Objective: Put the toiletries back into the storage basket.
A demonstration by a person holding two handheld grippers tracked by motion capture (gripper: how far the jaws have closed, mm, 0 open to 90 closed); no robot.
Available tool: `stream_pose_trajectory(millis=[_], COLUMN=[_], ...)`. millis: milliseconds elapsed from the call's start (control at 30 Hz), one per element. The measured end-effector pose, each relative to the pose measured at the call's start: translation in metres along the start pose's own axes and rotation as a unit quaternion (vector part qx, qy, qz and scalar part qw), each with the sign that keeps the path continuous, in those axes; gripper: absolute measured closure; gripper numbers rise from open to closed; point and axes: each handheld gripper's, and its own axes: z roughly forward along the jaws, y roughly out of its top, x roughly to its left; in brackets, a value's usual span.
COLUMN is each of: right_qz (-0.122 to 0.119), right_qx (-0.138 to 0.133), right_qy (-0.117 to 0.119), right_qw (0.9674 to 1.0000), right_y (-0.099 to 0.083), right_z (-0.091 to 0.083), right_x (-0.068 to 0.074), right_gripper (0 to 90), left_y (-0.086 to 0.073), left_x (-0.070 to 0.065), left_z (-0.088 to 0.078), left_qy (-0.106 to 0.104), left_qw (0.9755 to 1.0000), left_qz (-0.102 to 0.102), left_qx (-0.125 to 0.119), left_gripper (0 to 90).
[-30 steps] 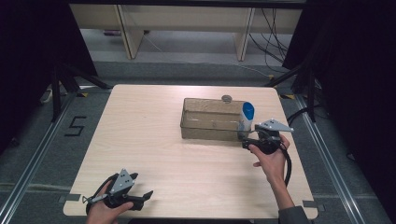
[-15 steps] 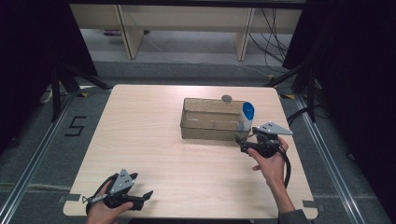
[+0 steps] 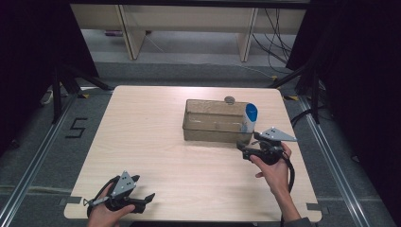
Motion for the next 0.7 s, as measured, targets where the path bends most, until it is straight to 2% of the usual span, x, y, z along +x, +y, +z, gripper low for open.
stream_pose_trajectory(millis=[33,67,100,133,167,200,267,300,367,400,467,500,533,567,600,633,667,700], right_qz=[0.013,0.013,0.000,-0.001,0.008,-0.006,-0.008,-0.001,-0.009,-0.019,-0.016,-0.002,-0.016,-0.004,-0.004,-0.022,-0.018,0.003], right_qx=[0.001,0.001,0.004,-0.001,0.002,-0.002,0.000,0.002,0.002,0.003,-0.004,0.004,0.000,0.005,0.005,0.001,0.001,0.008], right_qy=[0.004,0.004,0.005,0.009,0.011,0.006,0.007,0.008,0.009,0.008,0.009,0.014,0.013,0.017,0.017,0.015,0.019,0.027], right_qw=[0.9999,0.9999,1.0000,1.0000,0.9999,1.0000,0.9999,1.0000,0.9999,0.9998,0.9998,0.9999,0.9998,0.9998,0.9998,0.9996,0.9997,0.9996], right_y=[-0.002,-0.002,-0.002,-0.003,-0.004,-0.005,-0.006,-0.007,-0.009,-0.010,-0.011,-0.012,-0.012,-0.014,-0.014,-0.015,-0.016,-0.016], right_z=[-0.001,-0.001,-0.002,-0.001,-0.002,-0.002,-0.003,-0.003,-0.004,-0.004,-0.003,-0.004,-0.004,-0.005,-0.005,-0.005,-0.005,-0.006], right_x=[0.004,0.004,0.003,0.004,0.006,0.006,0.006,0.008,0.010,0.009,0.010,0.013,0.012,0.015,0.015,0.014,0.015,0.019], right_gripper=[21.8,21.8,21.8,21.8,21.8,21.9,21.9,21.9,21.9,21.9,21.9,21.9,22.0,22.0,22.0,22.0,22.0,22.0], left_y=[0.000,0.000,0.000,0.000,0.000,0.000,0.000,0.000,0.000,0.000,0.000,0.000,0.000,0.000,0.000,0.000,0.000,0.000], left_x=[0.001,0.001,0.000,0.000,0.001,0.000,0.000,0.000,0.001,0.000,0.000,0.001,0.001,0.000,0.000,0.000,0.000,0.000], left_z=[-0.001,-0.001,0.000,0.000,0.000,0.000,0.000,0.000,0.000,0.000,0.000,0.000,0.000,0.000,0.000,0.000,0.000,0.000], left_qy=[0.004,0.004,0.000,0.000,0.001,0.000,-0.001,-0.001,0.001,-0.001,-0.001,0.001,0.003,-0.001,-0.002,0.000,0.000,0.000], left_qw=[0.9999,0.9999,1.0000,1.0000,1.0000,1.0000,1.0000,1.0000,1.0000,1.0000,1.0000,1.0000,1.0000,1.0000,1.0000,1.0000,1.0000,1.0000], left_qz=[0.007,0.007,0.000,0.000,0.003,-0.001,-0.001,-0.001,0.005,-0.001,-0.001,0.002,0.005,0.000,0.000,0.000,0.000,-0.001], left_qx=[0.006,0.006,-0.001,0.000,0.002,-0.001,0.000,0.000,0.004,0.000,0.000,0.002,0.005,0.000,0.001,0.000,0.000,0.000], left_gripper=[14.9,14.9,14.9,14.9,14.9,14.9,14.9,14.9,14.9,14.9,14.9,14.9,14.9,14.9,14.9,14.9,14.9,14.9])
